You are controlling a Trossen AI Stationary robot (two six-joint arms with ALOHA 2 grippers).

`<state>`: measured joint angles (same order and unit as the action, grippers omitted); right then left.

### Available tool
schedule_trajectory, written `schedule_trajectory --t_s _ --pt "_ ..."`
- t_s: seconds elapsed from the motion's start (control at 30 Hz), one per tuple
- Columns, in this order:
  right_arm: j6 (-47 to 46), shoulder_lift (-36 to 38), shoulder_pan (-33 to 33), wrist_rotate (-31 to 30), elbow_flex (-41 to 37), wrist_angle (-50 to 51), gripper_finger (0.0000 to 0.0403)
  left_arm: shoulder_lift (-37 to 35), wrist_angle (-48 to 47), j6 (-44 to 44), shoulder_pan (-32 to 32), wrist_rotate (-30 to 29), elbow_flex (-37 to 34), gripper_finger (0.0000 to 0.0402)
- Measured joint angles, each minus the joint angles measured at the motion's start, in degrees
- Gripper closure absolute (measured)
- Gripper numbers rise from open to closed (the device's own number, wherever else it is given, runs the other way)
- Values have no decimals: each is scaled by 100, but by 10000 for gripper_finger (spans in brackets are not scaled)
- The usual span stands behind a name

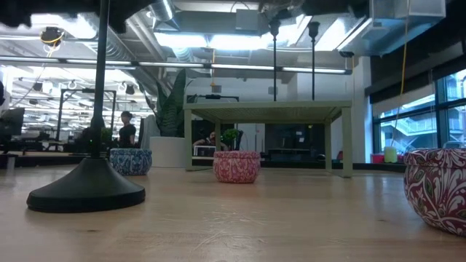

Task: Pick & Place candle stick holders
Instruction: Adjust the black candle holder on the shelf

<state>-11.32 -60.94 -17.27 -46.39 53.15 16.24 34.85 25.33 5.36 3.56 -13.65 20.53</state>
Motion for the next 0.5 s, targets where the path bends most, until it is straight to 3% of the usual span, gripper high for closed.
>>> schedule_trajectory --t_s 0.17,0.37,0.5 --pt "-948 387 -464 163 0 1173 291 967 -1173 -199 -224 416 1202 256" --pt "-1449 560 -846 -480 -77 1845 291 2038 -1186 -2 -578 103 2170 256" --pt "-1812 717 -1001 -479 -584 1867 291 2643 -1182 136 -877 478 2560 256"
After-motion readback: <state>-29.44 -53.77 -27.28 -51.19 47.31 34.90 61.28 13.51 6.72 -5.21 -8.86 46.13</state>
